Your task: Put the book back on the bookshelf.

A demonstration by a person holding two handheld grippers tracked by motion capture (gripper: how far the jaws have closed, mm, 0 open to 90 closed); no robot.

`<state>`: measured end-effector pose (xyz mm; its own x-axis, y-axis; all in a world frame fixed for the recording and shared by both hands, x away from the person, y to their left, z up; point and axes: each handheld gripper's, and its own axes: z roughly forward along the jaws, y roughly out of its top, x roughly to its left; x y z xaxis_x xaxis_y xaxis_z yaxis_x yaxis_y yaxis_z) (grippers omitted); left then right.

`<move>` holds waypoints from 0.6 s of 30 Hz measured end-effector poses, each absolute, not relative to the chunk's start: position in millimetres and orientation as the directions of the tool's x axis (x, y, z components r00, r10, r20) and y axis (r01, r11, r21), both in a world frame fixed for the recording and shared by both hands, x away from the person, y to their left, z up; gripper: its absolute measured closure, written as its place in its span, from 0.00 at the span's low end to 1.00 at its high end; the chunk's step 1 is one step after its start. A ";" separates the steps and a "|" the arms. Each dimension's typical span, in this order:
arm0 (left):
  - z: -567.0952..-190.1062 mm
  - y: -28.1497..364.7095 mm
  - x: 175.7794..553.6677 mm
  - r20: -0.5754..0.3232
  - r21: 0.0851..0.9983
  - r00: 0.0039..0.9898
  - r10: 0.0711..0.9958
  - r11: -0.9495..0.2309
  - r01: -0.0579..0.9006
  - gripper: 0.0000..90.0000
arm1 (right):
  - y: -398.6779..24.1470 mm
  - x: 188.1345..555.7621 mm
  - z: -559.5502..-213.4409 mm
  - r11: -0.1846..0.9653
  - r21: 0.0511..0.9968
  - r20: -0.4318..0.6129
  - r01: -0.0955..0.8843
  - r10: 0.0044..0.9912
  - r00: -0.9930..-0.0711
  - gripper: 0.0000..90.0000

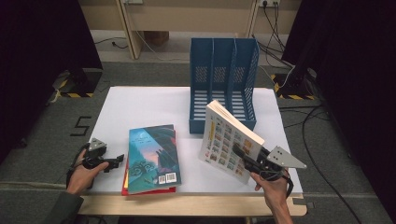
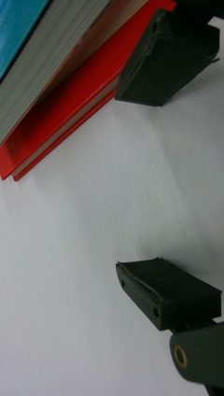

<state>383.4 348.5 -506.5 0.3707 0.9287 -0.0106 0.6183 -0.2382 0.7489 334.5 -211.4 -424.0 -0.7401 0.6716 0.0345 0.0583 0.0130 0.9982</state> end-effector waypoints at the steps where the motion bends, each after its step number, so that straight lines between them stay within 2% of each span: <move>1: -506.5 348.5 383.4 -0.011 0.749 0.371 0.929 -0.238 0.618 0.16 | -210.3 336.0 -423.7 0.015 0.998 0.030 0.054 0.673 -0.739 0.77; 6: -506.5 348.6 383.5 -0.012 0.749 0.371 0.928 -0.238 0.619 0.16 | -209.2 338.1 -422.8 0.016 0.998 0.032 0.059 0.679 -0.733 0.78; 9: -506.5 348.6 383.4 -0.011 0.749 0.372 0.928 -0.239 0.618 0.16 | -208.8 340.5 -424.8 -0.024 0.996 0.077 0.082 0.672 -0.737 0.70; 11: -506.5 348.4 383.3 -0.010 0.749 0.371 0.928 -0.239 0.618 0.16 | -204.5 343.7 -425.7 0.018 0.996 0.048 0.082 0.683 -0.728 0.68; 14: -506.5 348.5 383.4 -0.010 0.749 0.372 0.928 -0.240 0.618 0.16 | -201.6 347.6 -425.9 0.024 0.996 0.046 0.086 0.691 -0.722 0.71; 16: -506.5 348.6 383.4 -0.011 0.749 0.372 0.928 -0.239 0.619 0.16 | -200.9 349.4 -426.2 0.035 0.996 0.032 0.079 0.705 -0.709 0.78; 18: -506.5 348.6 383.4 -0.011 0.749 0.372 0.928 -0.239 0.619 0.16 | -200.4 349.3 -426.1 0.036 0.997 0.024 0.072 0.720 -0.693 0.81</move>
<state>383.4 348.6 -506.5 0.3717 0.9283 -0.0112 0.6186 -0.2386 0.7486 349.3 -200.4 -426.1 -0.6934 0.7201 0.0241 0.0721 0.0361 0.9967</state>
